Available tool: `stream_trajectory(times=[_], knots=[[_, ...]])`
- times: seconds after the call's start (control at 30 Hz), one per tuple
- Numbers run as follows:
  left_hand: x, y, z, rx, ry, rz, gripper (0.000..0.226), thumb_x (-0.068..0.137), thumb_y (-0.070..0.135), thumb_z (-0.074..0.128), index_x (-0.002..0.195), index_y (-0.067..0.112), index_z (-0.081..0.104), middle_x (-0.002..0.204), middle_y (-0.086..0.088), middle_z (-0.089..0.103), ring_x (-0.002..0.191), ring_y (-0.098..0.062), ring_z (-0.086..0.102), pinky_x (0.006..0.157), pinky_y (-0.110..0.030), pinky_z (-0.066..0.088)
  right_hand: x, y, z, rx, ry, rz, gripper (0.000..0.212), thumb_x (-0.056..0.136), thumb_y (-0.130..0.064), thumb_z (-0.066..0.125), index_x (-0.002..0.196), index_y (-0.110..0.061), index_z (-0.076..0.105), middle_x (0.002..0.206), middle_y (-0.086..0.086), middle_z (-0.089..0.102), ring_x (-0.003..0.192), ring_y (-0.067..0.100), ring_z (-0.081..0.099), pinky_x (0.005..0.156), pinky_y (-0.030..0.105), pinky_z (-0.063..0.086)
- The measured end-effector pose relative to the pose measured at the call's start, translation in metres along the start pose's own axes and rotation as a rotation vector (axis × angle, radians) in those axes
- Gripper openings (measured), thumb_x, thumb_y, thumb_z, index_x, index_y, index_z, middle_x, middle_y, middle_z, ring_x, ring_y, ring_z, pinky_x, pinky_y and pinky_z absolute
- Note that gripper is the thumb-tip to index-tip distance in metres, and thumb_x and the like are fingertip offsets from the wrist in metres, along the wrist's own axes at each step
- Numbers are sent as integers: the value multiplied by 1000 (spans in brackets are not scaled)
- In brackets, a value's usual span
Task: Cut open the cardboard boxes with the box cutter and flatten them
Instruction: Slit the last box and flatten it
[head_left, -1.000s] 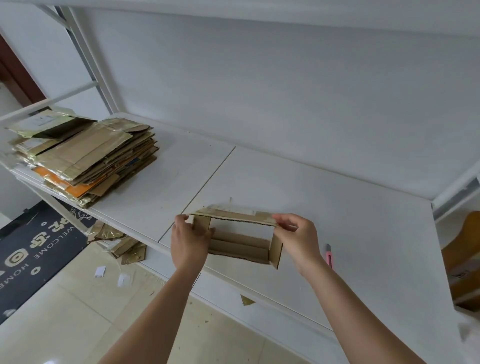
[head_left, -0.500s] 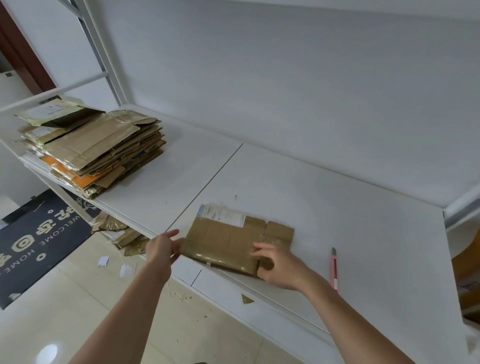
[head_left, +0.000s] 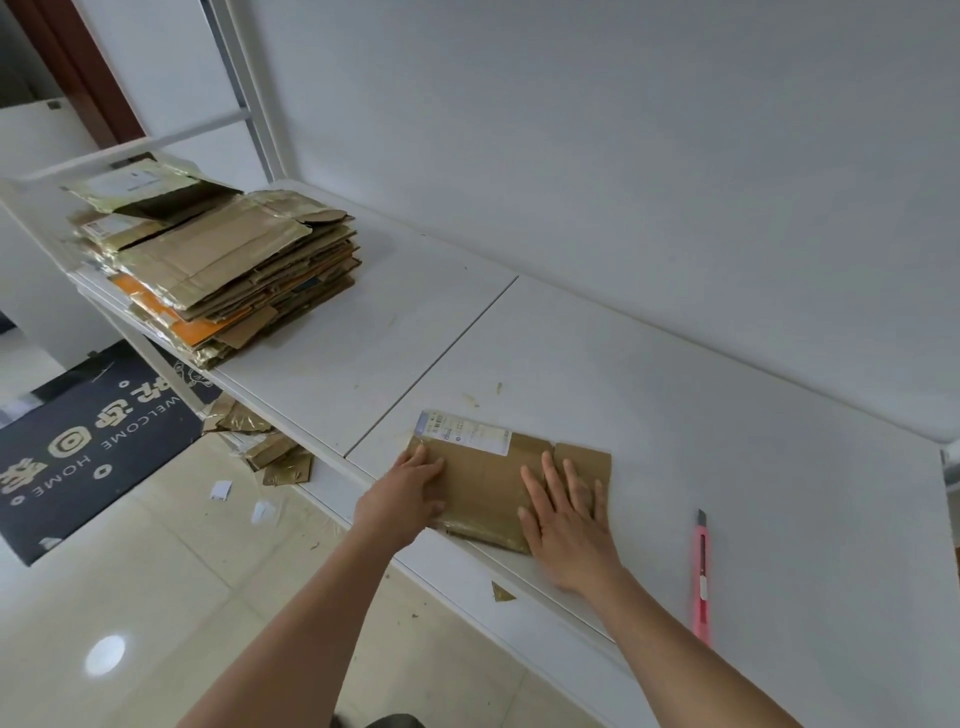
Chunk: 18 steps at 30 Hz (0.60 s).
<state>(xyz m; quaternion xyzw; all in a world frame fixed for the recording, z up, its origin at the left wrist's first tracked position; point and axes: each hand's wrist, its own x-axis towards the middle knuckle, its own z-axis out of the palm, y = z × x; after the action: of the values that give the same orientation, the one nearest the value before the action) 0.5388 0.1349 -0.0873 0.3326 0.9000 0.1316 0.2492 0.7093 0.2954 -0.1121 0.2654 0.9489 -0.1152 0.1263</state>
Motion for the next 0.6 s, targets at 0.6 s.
stream_trajectory(times=[0.6], knots=[[5, -8, -54, -754, 127, -350, 9, 91, 13, 64, 83, 10, 66, 91, -7, 68, 79, -21, 63, 63, -30, 51, -6, 4, -6, 198, 181, -67, 55, 101, -55, 24, 150, -49, 0, 158, -25, -18, 149, 9, -22, 118, 36, -18]])
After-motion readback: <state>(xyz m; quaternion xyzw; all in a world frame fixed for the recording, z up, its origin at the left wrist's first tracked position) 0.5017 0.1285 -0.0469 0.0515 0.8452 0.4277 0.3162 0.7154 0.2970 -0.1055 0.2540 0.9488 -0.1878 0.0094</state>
